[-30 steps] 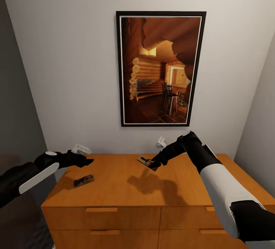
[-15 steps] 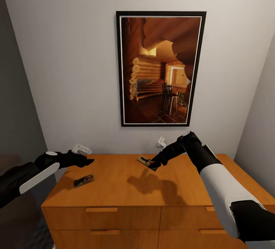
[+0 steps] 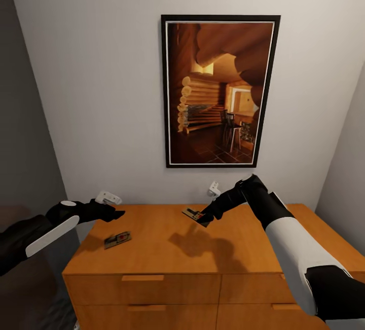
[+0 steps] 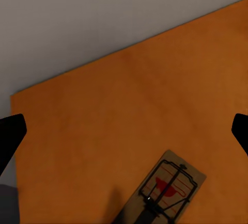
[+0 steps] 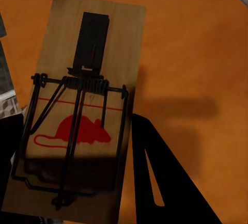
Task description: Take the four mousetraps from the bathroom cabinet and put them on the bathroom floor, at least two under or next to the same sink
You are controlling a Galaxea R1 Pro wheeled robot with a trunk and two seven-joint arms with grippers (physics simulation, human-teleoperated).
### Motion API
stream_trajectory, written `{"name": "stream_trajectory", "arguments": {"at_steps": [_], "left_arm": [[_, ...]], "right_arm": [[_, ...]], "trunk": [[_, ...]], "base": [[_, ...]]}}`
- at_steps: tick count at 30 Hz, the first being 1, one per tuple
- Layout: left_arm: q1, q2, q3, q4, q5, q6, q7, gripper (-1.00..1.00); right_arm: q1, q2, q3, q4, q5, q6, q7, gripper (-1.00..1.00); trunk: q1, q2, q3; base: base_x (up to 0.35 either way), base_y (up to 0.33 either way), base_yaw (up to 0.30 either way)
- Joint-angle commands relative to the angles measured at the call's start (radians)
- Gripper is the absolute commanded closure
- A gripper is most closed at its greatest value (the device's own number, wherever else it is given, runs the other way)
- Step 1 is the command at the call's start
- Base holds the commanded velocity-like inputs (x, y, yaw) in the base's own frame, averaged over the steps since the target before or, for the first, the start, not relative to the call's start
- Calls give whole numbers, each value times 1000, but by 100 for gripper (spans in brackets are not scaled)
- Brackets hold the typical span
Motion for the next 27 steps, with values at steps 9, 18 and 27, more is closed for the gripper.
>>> {"name": "stream_trajectory", "arguments": {"at_steps": [9, 18, 27], "left_arm": [[-2, 1, -4, -1, 7, 2, 4, -100], [-2, 0, -4, -1, 7, 2, 4, -100], [-2, -4, -4, -4, 8, 3, 1, -100]], "right_arm": [[-1, -1, 2, -1, 1, 16, 5, 100], [-1, -1, 2, -1, 2, 16, 5, 100], [-1, -1, 2, -1, 1, 16, 5, 100]], "trunk": [[0, -1, -2], [0, -1, -2], [0, -1, -2]], "base": [[0, 123, 0], [0, 9, 0], [0, 0, 0]]}}
